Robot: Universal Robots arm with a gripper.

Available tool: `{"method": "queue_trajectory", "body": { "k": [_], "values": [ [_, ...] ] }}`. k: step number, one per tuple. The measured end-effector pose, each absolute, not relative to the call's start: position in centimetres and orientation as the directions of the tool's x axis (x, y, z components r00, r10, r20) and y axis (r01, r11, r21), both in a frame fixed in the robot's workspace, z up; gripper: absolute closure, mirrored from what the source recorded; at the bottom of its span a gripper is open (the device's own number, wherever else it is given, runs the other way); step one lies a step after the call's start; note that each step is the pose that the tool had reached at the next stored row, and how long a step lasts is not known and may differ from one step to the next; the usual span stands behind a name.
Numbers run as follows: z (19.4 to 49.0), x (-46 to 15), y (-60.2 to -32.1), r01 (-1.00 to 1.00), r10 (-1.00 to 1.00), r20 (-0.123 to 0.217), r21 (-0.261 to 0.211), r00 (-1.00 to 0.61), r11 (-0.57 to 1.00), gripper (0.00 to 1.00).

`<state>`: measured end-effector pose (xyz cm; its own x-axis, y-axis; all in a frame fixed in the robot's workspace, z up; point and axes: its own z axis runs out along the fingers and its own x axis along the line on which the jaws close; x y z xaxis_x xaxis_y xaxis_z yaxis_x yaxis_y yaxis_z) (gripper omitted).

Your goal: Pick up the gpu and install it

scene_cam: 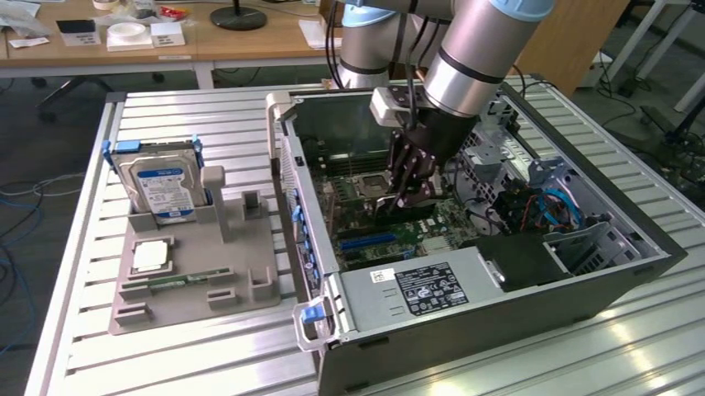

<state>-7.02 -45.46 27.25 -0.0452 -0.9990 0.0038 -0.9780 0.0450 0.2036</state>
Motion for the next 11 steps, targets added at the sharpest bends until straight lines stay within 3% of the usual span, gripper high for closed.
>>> {"method": "queue_trajectory", "body": {
  "k": [11],
  "values": [
    [26.73, -7.03, -45.46, -0.978, -0.999, 0.004, 0.203, -0.045, 0.045, 0.73]
  ]
}}
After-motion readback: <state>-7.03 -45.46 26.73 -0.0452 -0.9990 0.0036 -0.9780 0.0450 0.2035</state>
